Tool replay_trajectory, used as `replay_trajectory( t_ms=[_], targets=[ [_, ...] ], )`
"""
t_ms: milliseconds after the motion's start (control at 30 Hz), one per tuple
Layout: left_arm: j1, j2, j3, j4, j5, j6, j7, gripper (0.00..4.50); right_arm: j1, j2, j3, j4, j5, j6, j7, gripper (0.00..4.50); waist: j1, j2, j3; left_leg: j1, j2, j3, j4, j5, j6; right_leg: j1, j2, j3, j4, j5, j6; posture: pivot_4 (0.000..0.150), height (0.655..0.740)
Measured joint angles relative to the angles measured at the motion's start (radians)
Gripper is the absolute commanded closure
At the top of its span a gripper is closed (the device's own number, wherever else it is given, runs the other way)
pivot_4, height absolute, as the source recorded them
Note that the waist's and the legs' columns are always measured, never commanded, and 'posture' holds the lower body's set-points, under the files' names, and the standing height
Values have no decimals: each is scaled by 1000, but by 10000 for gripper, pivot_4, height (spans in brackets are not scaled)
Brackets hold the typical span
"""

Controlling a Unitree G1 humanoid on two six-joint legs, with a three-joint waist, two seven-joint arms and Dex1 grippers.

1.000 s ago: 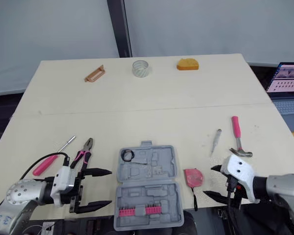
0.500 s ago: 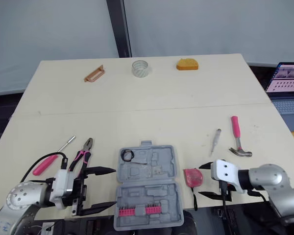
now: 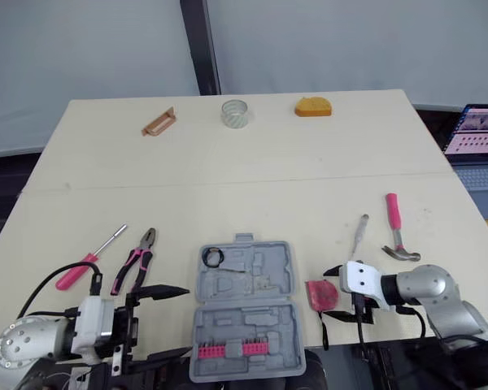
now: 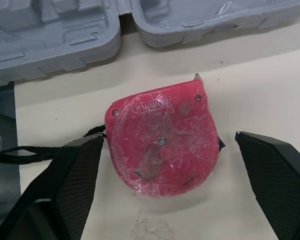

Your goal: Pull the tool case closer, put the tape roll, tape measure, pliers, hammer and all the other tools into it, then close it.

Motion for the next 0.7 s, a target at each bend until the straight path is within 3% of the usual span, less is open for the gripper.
replay_trajectory(
  t_ms=[300, 633, 700],
  targets=[
    [6, 0, 20, -3, -1, 8, 2, 0, -19, 9, 33, 35, -23, 0, 0, 223, 0, 0, 0, 0, 0, 0, 0, 0, 0, 0, 0, 0, 0, 0, 0, 1500, 7400],
    [7, 15, 7, -199, -10, 154, 118, 0, -26, 26, 33, 45, -34, 0, 0, 223, 0, 0, 0, 0, 0, 0, 0, 0, 0, 0, 0, 0, 0, 0, 0, 1500, 7400],
    [6, 15, 4, -198, -14, 163, 122, 0, -28, 30, 33, 45, -34, -1, 0, 5304, 0, 0, 0, 0, 0, 0, 0, 0, 0, 0, 0, 0, 0, 0, 0, 1500, 7400]
  ],
)
